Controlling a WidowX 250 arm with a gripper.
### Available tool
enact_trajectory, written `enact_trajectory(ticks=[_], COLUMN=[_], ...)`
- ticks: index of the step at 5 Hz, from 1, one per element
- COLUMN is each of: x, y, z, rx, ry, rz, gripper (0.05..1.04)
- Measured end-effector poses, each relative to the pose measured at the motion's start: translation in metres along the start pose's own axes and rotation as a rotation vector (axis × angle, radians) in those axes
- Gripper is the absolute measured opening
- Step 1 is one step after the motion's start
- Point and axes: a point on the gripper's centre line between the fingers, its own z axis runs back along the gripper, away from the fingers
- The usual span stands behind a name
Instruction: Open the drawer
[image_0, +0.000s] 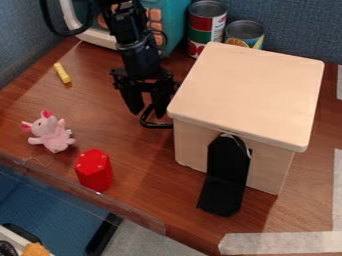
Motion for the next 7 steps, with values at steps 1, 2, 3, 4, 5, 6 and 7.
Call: enact_trajectory(ticks=[1, 2, 3, 4, 5, 6, 7], x=[0.0, 0.0, -0.001, 0.0, 0.0, -0.002, -0.006], y=[0.0, 0.005, 0.021, 0.037, 0.049, 0.063, 0.07], z=[0.002, 0.011, 0.025, 0.041, 0.053, 0.062, 0.062], rx=[-0.003, 0.016, 0.022, 0.001, 0.004, 0.031, 0.059], ry=[0.013, -0.009, -0.013, -0.022, -0.02, -0.013, 0.021], rz=[-0.011, -0.01, 0.008, 0.01, 0.008, 0.006, -0.021], gripper=[0.34, 0.157, 0.117, 0.115, 0.114, 0.114, 0.113])
